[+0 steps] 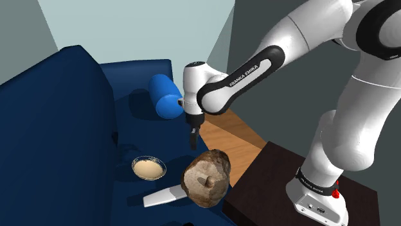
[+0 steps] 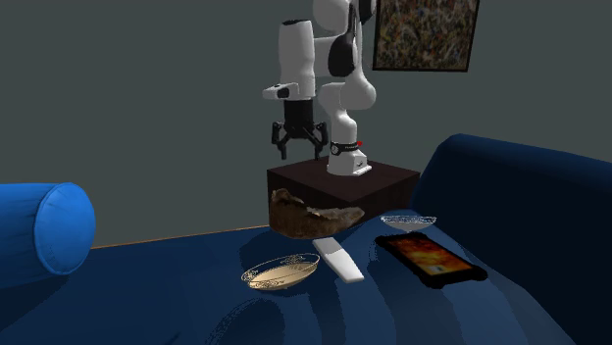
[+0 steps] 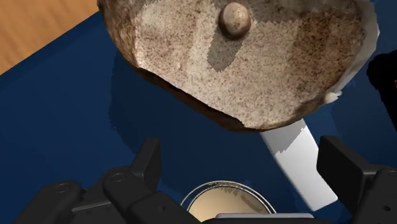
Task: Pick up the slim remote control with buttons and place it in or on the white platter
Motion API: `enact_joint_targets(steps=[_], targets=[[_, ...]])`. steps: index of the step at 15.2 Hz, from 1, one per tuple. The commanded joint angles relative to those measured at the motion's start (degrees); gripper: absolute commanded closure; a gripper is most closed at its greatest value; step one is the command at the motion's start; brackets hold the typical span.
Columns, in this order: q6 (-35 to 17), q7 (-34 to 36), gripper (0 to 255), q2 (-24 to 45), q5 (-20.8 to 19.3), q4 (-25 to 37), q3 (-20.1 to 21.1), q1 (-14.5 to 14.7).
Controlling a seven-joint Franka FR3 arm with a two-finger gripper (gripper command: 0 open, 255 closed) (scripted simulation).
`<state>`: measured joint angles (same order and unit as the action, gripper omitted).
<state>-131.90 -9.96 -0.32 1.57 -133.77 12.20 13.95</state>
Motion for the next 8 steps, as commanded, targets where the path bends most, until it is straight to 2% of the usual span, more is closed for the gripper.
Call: enact_joint_targets(steps=[1, 8], targets=[[-2.3, 0.0, 0, 3.6, -1.5, 1.3, 0.8, 0.8], [-8.2, 1.9, 0, 17.5, -8.8, 8.5, 2.2, 4.9]])
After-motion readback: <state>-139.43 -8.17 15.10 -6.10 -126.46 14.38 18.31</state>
